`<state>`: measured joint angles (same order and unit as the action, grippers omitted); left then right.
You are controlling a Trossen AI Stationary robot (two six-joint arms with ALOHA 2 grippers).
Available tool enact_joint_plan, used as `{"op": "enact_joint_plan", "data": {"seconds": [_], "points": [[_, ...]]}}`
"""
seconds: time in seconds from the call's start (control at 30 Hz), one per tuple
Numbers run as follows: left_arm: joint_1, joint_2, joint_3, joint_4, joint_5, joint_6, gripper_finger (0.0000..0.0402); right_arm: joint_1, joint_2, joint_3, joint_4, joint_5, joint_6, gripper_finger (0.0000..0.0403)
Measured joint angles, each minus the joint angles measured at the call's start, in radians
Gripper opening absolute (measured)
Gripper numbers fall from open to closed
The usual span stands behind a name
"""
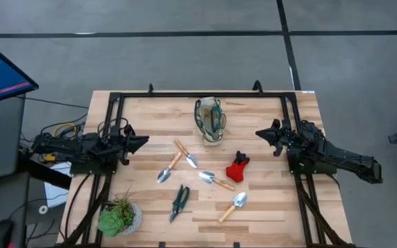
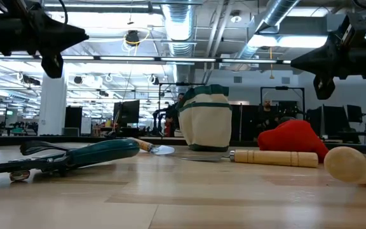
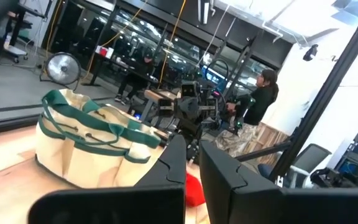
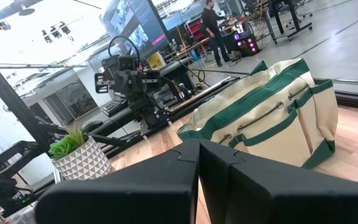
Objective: Pick & Place Garden tools in Gardening bag
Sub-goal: Put the red gloves into the gardening bag
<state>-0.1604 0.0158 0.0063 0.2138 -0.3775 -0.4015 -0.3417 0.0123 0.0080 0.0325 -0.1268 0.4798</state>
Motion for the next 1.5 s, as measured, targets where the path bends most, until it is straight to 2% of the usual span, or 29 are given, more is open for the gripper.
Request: {"op": "enact_joint_plan", "data": {"seconds": [0.07, 0.27, 0.37, 0.53, 0.67, 0.77, 0.9, 1.07, 1.2, 1.33, 1.5], "points": [[0.0, 0.0, 0.0, 0.009, 0.0, 0.0, 0.0008, 0.0, 0.0, 0.0, 0.015, -0.004, 0.05, 0.0], [0.0, 0.0, 0.0, 0.028, 0.0, 0.0, 0.0008, 0.0, 0.0, 0.0, 0.105, -0.009, 0.47, 0.0], [0.0, 0.0, 0.0, 0.028, 0.0, 0.0, 0.0008, 0.0, 0.0, 0.0, 0.108, -0.009, 0.578, 0.0], [0.0, 0.0, 0.0, 0.029, 0.0, 0.0, 0.0008, 0.002, 0.002, 0.008, 0.106, -0.015, 0.667, 0.0007], [0.0, 0.0, 0.0, 0.035, 0.0, 0.0, 0.0008, 0.033, 0.01, 0.089, 0.111, -0.033, 0.669, 0.004], [0.0, 0.0, 0.0, 0.037, 0.0, 0.0, 0.0008, 0.065, 0.07, 0.189, 0.069, -0.032, 0.587, 0.007], [0.0, 0.0, 0.0, 0.04, 0.0, 0.0, 0.0008, 0.111, 0.211, 0.38, -0.037, -0.031, 0.469, 0.0101], [0.0, 0.0, 0.0, 0.042, 0.0, 0.0, 0.0008, 0.161, 0.496, 0.648, -0.42, -0.029, 0.429, 0.0122], [0.0, 0.0, 0.0, 0.043, 0.0, 0.0, 0.0008, 0.19, 0.742, 0.819, -0.747, -0.03, 0.542, 0.0124], [0.0, 0.0, 0.0, 0.043, 0.0, 0.0, 0.0008, 0.228, 0.973, 0.919, -1.002, -0.014, 0.619, 0.0124], [0.0, 0.0, 0.0, 0.043, 0.001, 0.0, 0.0008, 0.304, 1.198, 0.949, -1.058, 0.05, 0.685, 0.0124]]}}
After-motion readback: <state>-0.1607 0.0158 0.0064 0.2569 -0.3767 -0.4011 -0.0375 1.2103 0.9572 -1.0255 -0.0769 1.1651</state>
